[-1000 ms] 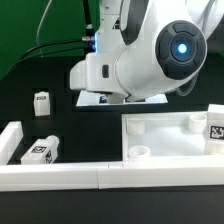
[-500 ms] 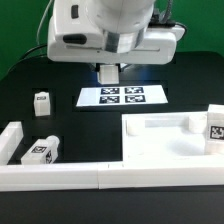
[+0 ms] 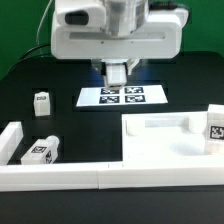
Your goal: Assemble square table
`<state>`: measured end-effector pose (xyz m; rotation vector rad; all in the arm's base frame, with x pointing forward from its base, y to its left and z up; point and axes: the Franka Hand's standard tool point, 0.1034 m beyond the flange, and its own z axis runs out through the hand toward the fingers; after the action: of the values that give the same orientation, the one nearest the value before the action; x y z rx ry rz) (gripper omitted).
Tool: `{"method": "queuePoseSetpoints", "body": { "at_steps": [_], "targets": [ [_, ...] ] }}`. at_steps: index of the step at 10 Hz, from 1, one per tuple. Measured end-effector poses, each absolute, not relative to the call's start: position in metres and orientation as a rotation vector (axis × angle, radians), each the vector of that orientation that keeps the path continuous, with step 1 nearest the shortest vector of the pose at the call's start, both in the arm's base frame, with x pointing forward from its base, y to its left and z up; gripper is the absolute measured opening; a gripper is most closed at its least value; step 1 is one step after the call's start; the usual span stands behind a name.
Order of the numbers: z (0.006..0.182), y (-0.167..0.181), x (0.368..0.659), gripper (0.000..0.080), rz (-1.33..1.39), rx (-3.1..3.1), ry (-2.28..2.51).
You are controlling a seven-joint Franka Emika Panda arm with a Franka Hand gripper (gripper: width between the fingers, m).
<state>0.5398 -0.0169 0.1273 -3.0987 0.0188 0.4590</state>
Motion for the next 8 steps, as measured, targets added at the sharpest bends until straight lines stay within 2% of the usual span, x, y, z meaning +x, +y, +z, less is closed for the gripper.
{"method": "queuePoseSetpoints", "body": {
  "at_steps": [1,2,5,7,8],
  "targets": [
    [0.135,-0.013,0.547,0.0285,0.276,-3.121,0.058],
    [0.132,-0.015,0.541,0.0285,0.213,-3.128,0.095],
    [0.129,-0.020,0.548,0.0285,-0.078,-3.159,0.087],
    [0.130,-0.011,0.561,0.0285,-0.329,-3.160,0.079],
    [0.137,-0.001,0.579,0.0285,-0.466,-3.143,0.073]
  ]
}}
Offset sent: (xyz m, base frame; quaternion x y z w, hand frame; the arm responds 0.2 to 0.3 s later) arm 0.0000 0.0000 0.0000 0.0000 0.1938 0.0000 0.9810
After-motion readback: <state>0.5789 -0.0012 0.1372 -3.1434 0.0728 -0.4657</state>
